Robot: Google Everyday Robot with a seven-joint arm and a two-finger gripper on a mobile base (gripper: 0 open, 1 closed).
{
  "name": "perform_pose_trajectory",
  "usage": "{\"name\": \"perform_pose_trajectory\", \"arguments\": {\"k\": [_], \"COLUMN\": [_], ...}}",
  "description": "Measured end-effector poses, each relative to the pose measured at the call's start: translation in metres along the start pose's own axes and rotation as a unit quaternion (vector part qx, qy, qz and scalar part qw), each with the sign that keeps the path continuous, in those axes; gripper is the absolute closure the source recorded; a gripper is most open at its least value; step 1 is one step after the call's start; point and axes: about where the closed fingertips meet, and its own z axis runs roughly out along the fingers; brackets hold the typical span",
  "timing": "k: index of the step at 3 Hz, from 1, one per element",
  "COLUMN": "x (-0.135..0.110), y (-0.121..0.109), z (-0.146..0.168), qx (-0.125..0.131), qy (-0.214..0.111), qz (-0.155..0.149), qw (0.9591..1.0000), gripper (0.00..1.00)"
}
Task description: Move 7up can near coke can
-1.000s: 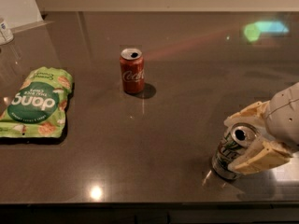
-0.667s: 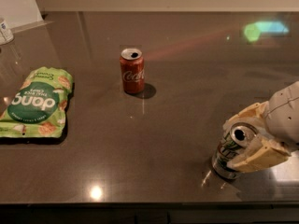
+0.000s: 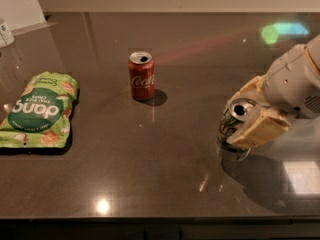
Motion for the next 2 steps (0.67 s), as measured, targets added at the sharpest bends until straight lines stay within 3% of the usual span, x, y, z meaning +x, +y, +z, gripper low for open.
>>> {"name": "perform_pose_trajectory", "arguments": {"k": [2], "x": [-0.051], "y": [-0.076], "z": [0.008], "qx": [0.012], "qy": [0.010], "qz": [0.053], "qw": [0.9985], "gripper": [1.00]}}
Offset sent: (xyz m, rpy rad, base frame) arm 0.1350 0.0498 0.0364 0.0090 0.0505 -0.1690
